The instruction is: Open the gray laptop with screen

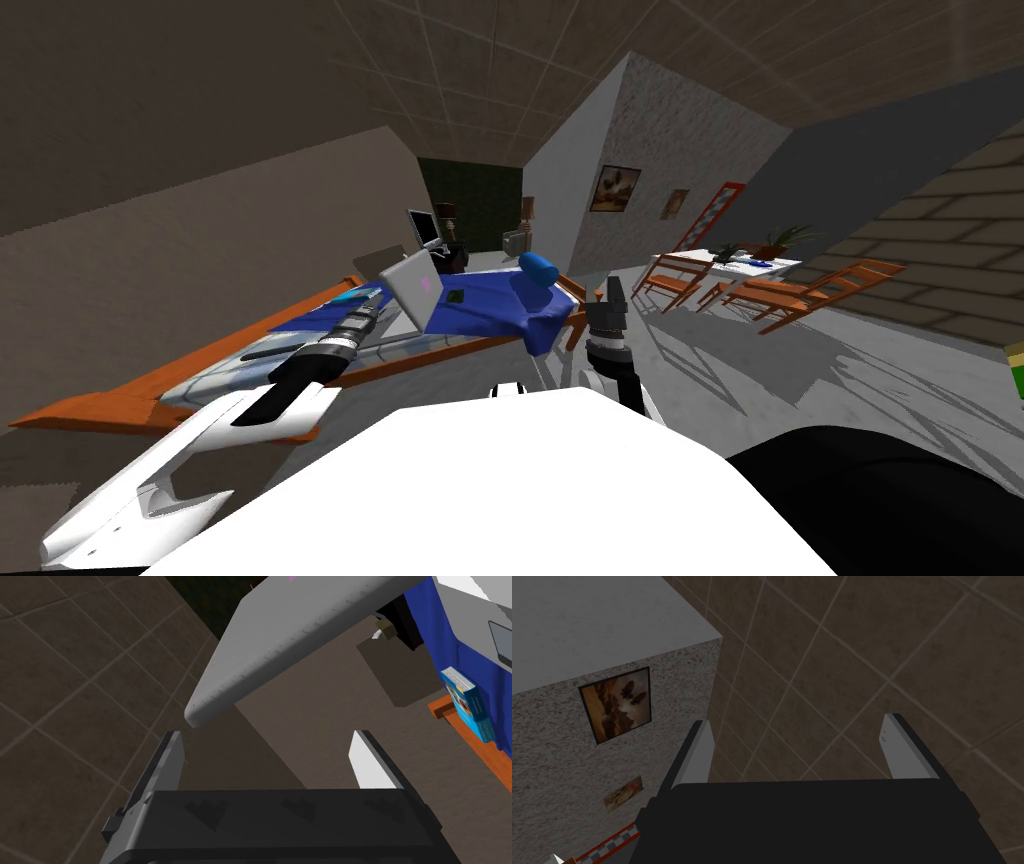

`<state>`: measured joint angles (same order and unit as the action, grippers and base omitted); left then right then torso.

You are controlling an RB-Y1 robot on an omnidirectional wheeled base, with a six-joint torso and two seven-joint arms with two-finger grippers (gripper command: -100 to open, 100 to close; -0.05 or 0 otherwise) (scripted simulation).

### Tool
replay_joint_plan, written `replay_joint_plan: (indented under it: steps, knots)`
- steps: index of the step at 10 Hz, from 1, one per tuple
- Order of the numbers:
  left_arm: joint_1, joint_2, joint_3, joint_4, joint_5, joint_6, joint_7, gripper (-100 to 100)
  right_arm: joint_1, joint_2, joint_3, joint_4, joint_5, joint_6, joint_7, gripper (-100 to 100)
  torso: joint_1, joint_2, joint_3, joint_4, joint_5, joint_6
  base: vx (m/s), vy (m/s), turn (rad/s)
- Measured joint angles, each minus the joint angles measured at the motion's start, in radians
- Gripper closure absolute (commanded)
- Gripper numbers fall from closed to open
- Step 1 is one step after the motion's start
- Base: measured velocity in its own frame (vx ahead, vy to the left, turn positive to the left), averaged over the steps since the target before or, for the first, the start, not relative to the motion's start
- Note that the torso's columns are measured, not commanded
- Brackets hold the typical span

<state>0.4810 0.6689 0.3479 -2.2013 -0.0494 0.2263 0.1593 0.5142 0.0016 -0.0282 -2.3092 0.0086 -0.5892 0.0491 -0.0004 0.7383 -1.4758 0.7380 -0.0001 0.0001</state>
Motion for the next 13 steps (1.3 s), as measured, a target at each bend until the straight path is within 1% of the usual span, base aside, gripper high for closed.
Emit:
replay_joint_plan:
  steps: [3, 4, 6, 7, 8, 10, 13]
  knots:
    - [-0.005, 0.069, 0.046, 0.020, 0.000, 0.074, 0.011, -100, 0.000, 0.000, 0.000, 0.000, 0.000, 0.000, 0.000, 0, 0.000, 0.000, 0.000, 0.000, 0.000, 0.000, 0.054, -0.028, -0.139]
    - [-0.004, 0.085, 0.059, 0.022, -0.002, 0.096, 0.014, -100, 0.000, 0.000, 0.000, 0.000, 0.000, 0.000, 0.000, 0, 0.001, 0.000, 0.000, 0.000, 0.000, 0.000, 0.042, -0.017, -0.122]
    - [-0.007, 0.107, 0.074, 0.020, -0.011, 0.139, 0.015, -100, 0.000, 0.000, 0.000, 0.000, 0.000, 0.000, 0.000, 0, 0.001, 0.001, 0.000, 0.000, 0.000, 0.000, 0.036, -0.018, -0.098]
    - [-0.013, 0.126, 0.084, 0.031, -0.011, 0.157, 0.017, -100, 0.000, 0.000, 0.000, 0.000, 0.000, 0.000, 0.000, 0, 0.000, 0.000, 0.000, 0.000, 0.000, 0.000, 0.017, -0.007, -0.022]
    - [-0.014, 0.129, 0.085, 0.033, -0.011, 0.160, 0.018, -100, 0.000, 0.000, 0.000, 0.000, 0.000, 0.000, 0.000, 0, 0.001, 0.001, 0.001, 0.000, 0.000, -0.001, 0.012, 0.050, -0.068]
    - [-0.012, 0.103, 0.073, -0.016, -0.036, 0.204, 0.012, -100, 0.000, 0.000, 0.000, 0.000, 0.000, 0.000, 0.000, 0, 0.004, -0.001, 0.000, 0.000, 0.001, 0.000, 0.036, 0.093, -0.081]
    - [-0.011, 0.069, 0.056, -0.079, -0.069, 0.266, 0.005, -100, 0.000, 0.000, 0.000, 0.000, 0.000, 0.000, 0.000, 0, -0.001, 0.000, 0.000, 0.000, 0.000, 0.000, 0.013, 0.082, -0.049]
